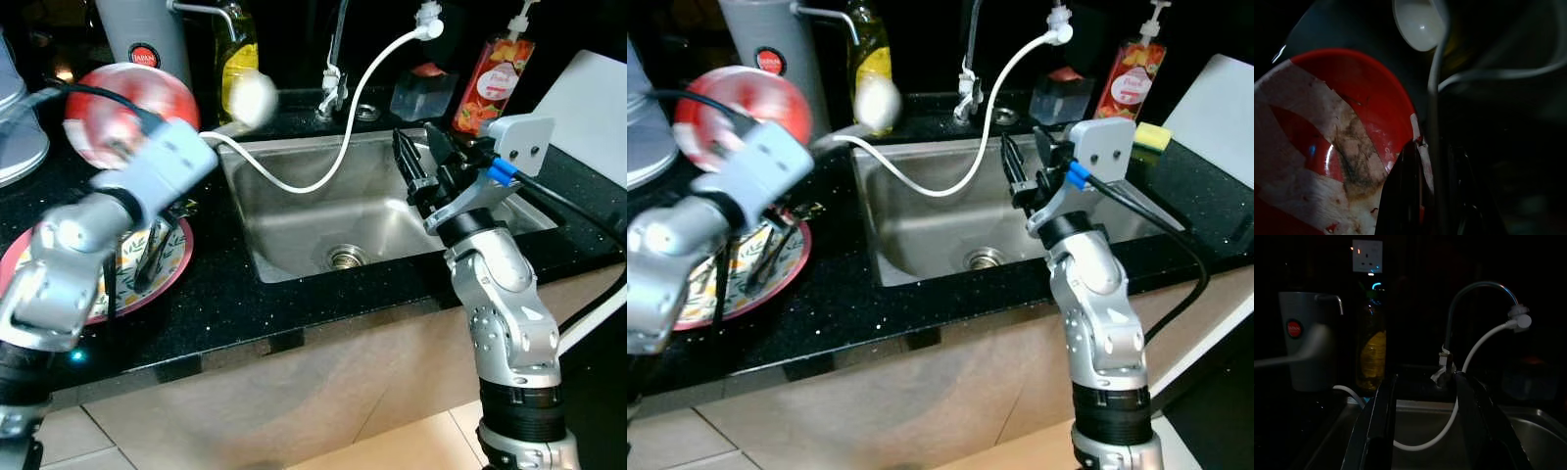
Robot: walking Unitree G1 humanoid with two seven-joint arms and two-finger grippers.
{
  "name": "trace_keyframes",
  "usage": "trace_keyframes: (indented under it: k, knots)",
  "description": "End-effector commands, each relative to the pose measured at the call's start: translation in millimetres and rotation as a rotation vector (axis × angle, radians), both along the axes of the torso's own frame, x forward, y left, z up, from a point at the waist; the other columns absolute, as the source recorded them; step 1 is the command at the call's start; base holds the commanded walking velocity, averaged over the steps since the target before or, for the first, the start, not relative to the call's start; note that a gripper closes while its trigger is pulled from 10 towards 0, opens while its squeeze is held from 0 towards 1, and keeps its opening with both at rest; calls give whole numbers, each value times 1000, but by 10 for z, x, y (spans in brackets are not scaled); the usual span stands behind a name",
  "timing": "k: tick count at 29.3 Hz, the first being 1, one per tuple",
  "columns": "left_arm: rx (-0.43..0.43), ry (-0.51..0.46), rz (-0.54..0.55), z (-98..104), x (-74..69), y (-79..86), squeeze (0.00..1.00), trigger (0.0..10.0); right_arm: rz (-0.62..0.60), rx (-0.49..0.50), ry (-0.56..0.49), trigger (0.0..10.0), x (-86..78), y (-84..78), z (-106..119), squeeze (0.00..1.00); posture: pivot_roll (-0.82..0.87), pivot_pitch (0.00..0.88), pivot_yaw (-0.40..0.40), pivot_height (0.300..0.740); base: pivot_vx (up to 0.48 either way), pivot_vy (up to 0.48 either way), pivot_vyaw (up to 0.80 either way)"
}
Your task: Kitchen organization
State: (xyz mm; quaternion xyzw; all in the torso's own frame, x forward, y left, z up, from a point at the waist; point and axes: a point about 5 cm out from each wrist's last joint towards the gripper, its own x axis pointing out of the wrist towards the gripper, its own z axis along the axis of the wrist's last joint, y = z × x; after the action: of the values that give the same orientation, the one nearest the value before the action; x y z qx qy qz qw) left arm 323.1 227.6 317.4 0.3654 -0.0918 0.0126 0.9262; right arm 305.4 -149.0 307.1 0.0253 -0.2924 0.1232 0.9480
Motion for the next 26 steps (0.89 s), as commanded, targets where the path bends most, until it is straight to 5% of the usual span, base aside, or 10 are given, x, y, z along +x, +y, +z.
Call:
trace_keyframes:
  k: [1, 4, 10, 19, 20, 22, 26]
  knots:
    - [-58, -31, 93, 34, 0, 103, 0, 10000, 3, -1, 18, 10000, -5, -10, -33, 0, -101, 89, -54, 740, 0, 0, 0]
    - [-140, 13, 198, -88, -4, 273, 0, 10000, 4, -6, 25, 10000, 5, -9, -48, 0, -99, 88, -55, 740, 0, 0, 0]
    - [-188, 249, 107, -456, -54, 150, 0, 10000, 6, -15, 35, 10000, 14, -10, -70, 0, -96, 89, -57, 740, 0, 0, 0]
    - [-194, 263, 161, -530, -50, 160, 0, 10000, 7, -17, 45, 10000, 26, -3, -95, 0, -90, 92, -63, 740, 0, 0, 0]
    - [-203, 261, 150, -515, -48, 136, 902, 10000, 8, -18, 46, 10000, 28, 1, -98, 0, -89, 91, -63, 740, 0, 0, 0]
    - [-213, 256, 148, -499, -46, 133, 1000, 10000, 8, -17, 47, 10000, 28, 3, -98, 0, -88, 92, -63, 740, 0, 0, 0]
    - [-198, 234, 158, -440, -55, 145, 1000, 10000, 9, -17, 50, 10000, 31, 5, -106, 0, -87, 94, -62, 740, 0, 0, 0]
